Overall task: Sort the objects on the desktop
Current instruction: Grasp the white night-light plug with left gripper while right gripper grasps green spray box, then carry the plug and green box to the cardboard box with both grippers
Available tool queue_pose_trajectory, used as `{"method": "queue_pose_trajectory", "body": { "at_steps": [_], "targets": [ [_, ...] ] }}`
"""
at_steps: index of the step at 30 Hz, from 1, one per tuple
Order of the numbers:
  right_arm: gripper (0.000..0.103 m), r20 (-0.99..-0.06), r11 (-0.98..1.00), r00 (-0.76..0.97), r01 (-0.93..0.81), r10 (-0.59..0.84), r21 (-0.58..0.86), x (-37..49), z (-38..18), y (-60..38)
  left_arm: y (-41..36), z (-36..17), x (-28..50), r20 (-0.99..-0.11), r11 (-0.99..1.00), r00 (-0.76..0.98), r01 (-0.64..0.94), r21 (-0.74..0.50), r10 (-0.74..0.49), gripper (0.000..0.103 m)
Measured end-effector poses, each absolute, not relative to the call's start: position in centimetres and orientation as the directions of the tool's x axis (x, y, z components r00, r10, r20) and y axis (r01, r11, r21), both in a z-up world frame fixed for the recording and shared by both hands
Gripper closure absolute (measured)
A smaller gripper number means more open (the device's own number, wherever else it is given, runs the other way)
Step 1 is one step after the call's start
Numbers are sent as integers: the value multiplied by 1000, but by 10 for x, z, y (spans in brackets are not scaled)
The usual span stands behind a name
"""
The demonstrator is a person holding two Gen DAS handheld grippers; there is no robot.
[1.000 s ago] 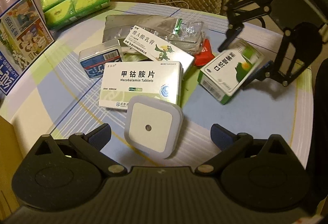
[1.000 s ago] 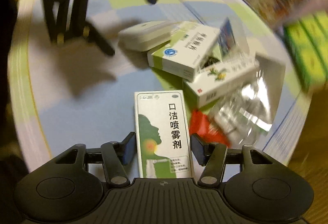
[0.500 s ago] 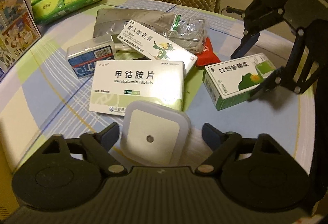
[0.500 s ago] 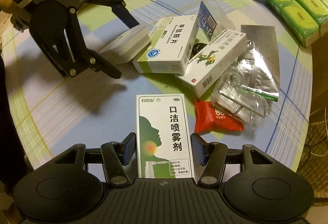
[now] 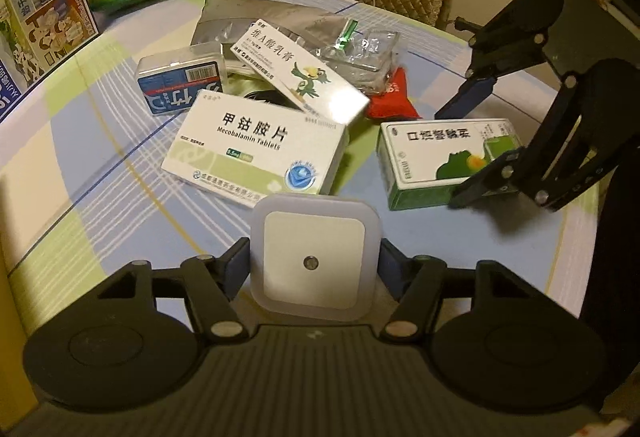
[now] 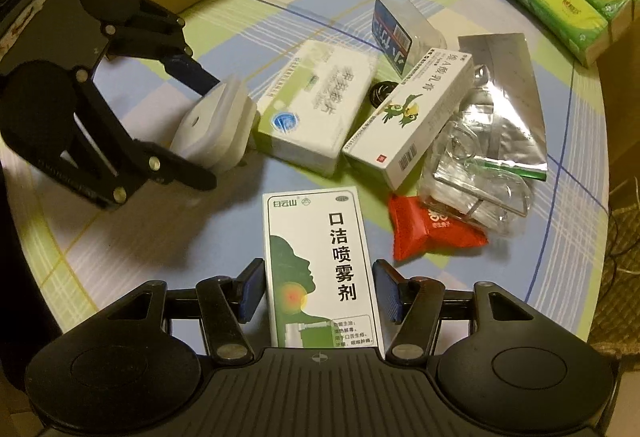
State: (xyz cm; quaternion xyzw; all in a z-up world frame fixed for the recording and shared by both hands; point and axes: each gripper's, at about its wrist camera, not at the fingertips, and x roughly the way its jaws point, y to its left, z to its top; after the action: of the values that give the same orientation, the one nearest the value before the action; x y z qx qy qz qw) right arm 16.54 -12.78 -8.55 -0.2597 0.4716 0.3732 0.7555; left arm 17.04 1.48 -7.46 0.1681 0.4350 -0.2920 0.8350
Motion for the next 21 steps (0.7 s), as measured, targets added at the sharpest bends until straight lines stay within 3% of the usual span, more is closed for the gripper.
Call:
{"method": "queue_pose_trajectory", "body": {
  "at_steps": [12,21],
  "targets": [
    [49,-921,618,256,-786,294,-21,174,-97,-126,10,-78,167,-824,812,467,583,15,-320,42],
    [50,-891,698,299,-716,343,29,165,-70,-140,10,-69,163,-828,847,468,531,-15,-307,42]
  ]
}}
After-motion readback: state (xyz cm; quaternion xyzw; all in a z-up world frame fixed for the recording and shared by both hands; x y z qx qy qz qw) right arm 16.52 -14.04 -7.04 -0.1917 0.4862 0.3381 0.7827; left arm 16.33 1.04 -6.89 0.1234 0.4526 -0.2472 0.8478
